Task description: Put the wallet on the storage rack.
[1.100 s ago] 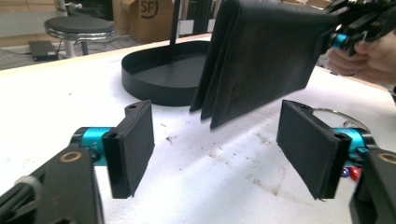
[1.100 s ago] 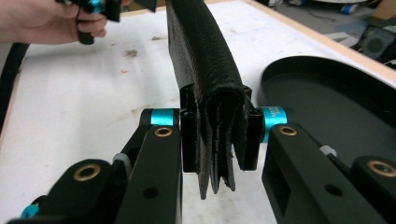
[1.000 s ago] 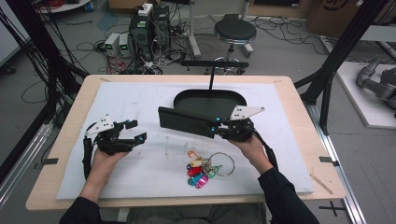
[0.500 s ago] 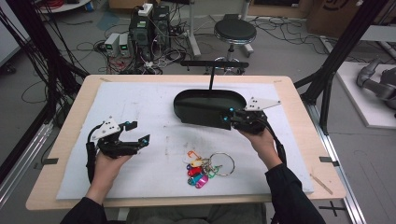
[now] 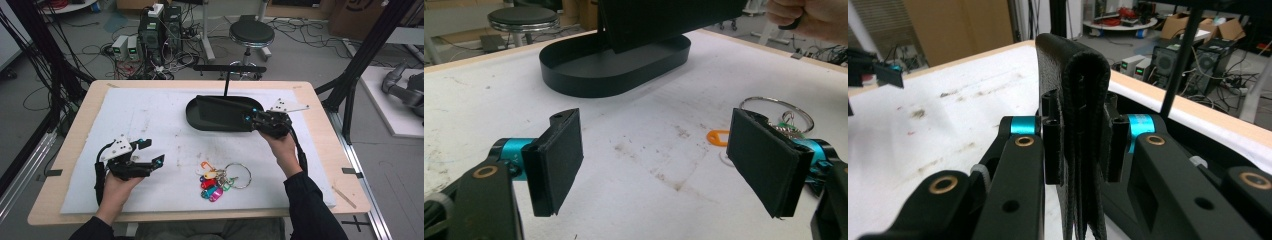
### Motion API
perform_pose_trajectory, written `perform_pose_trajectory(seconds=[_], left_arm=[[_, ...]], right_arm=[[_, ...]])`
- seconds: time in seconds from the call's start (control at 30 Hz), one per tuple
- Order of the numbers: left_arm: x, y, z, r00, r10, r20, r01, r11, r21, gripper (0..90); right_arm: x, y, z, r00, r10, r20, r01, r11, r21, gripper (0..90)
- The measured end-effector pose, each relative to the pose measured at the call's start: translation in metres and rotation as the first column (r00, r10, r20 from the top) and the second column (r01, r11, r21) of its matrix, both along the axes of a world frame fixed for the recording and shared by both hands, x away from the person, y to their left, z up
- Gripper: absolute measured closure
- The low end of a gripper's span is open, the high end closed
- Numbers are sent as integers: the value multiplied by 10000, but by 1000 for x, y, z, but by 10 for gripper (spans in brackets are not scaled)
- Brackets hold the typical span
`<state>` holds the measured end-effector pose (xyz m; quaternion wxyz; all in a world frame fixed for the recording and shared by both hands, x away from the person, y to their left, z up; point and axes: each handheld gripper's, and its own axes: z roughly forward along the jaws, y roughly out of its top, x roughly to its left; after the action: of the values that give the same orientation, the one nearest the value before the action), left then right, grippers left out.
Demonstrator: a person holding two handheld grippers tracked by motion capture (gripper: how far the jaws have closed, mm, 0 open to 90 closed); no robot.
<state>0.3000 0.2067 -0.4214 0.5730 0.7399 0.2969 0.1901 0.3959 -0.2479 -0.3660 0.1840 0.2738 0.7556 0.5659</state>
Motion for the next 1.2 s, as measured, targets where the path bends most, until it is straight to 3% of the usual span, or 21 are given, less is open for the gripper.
perform_pose_trajectory(seconds=[0.27, 0.33, 0.5, 0.63, 0.7, 0.9, 1.0, 1.2], left_arm=[[2, -2, -1, 9998, -126, 120, 125, 9999, 43, 225], [3, -2, -2, 9998, -171, 88, 170, 9998, 83, 225], [5, -2, -3, 9998, -202, 63, 202, 9998, 28, 225], [5, -2, -3, 9995, -288, 115, 288, 9996, 18, 225], [4, -2, -2, 9993, -324, 169, 324, 9995, 42, 225], [2, -2, -2, 9992, -287, 263, 283, 9995, 132, 230], [1, 0, -2, 9991, -271, 321, 268, 9996, 96, 234], [-1, 2, -3, 9992, -293, 280, 290, 9995, 96, 234]], right_arm=[[11, -3, -5, 9984, -555, 68, 555, 9984, 57, 771], [19, -2, -10, 9962, -864, -57, 864, 9962, 50, 771], [33, 0, -11, 9949, -952, -320, 949, 9954, -106, 771], [43, 5, -11, 9967, -792, -152, 795, 9967, 192, 771], [49, 7, -11, 9972, -664, -333, 675, 9972, 321, 770], [66, 15, -19, 9974, -627, -367, 630, 9980, 71, 769], [75, 18, -28, 9981, -579, -209, 572, 9978, -332, 769], [84, 13, -37, 9982, -520, -300, 507, 9979, -403, 765]])
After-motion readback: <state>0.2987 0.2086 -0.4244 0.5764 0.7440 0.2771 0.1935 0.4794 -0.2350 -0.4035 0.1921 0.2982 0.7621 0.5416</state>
